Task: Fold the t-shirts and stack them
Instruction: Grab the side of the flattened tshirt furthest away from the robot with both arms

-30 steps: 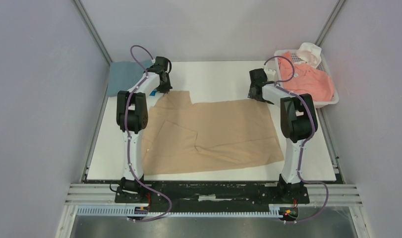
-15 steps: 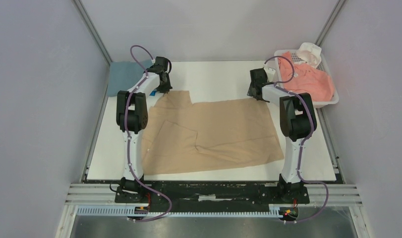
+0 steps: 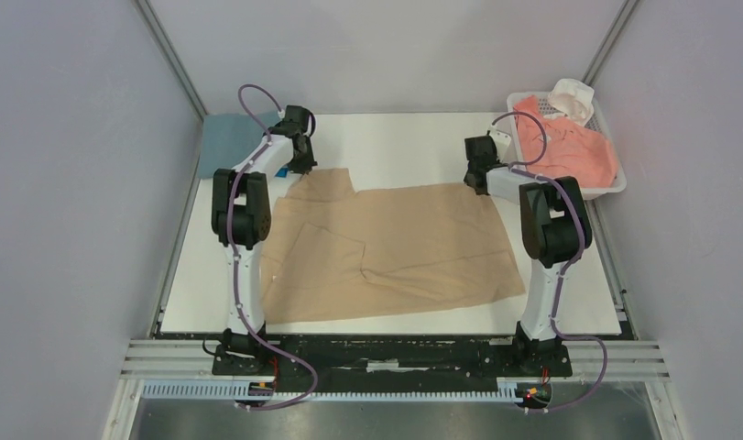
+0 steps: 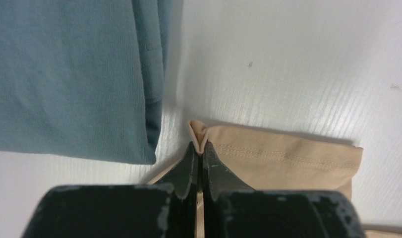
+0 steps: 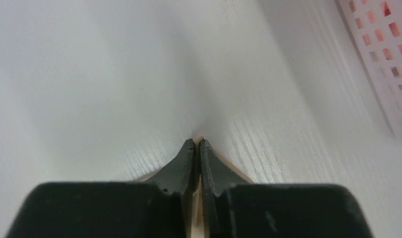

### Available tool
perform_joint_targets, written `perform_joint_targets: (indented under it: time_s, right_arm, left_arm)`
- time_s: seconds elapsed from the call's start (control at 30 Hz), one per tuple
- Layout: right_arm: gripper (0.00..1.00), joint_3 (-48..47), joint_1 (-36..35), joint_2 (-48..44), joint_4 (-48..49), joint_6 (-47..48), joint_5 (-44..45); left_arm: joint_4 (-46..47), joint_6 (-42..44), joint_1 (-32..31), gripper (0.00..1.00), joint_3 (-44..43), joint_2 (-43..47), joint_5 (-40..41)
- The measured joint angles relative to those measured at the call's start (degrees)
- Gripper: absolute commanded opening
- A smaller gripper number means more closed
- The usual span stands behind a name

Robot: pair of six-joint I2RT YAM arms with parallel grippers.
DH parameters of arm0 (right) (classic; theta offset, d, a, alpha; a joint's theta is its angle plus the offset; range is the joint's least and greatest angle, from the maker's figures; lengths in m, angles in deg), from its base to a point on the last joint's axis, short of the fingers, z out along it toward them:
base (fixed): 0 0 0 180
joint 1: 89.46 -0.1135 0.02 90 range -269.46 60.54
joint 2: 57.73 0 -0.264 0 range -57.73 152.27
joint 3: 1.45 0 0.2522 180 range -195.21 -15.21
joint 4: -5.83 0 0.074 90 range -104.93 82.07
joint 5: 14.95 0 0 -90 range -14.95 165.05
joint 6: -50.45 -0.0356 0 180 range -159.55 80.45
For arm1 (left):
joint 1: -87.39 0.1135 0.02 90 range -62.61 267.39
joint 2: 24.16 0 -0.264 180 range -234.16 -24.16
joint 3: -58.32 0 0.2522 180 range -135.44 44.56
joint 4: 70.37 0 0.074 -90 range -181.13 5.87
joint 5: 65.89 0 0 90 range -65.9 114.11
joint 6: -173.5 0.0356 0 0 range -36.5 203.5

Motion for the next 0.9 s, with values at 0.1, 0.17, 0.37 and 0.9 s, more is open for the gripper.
perform_joint_targets:
  time_s: [0.1, 0.17, 0.37, 0.9]
  right_arm:
    - [0.0, 0.59, 0.0, -0.39, 0.63, 0.11, -0.26]
    - [0.0, 0.59, 0.02, -0.42, 0.7, 0.59, -0.46]
    - [0.0, 4.02, -0.09, -3.61, 0.81, 3.26, -1.11]
    - [0.0, 23.04, -7.69, -24.22, 0.46, 9.64, 1.97]
  left_arm:
    - [0.02, -0.13, 0.0, 0.02, 0.74, 1.25, -0.59]
    - [0.11, -0.17, 0.0, 0.02, 1.68, 2.4, -1.49]
    - [1.53, -0.55, 0.0, 0.02, 6.71, 7.69, -4.52]
    - [12.35, -3.08, -4.26, 0.02, 37.7, 32.17, -9.97]
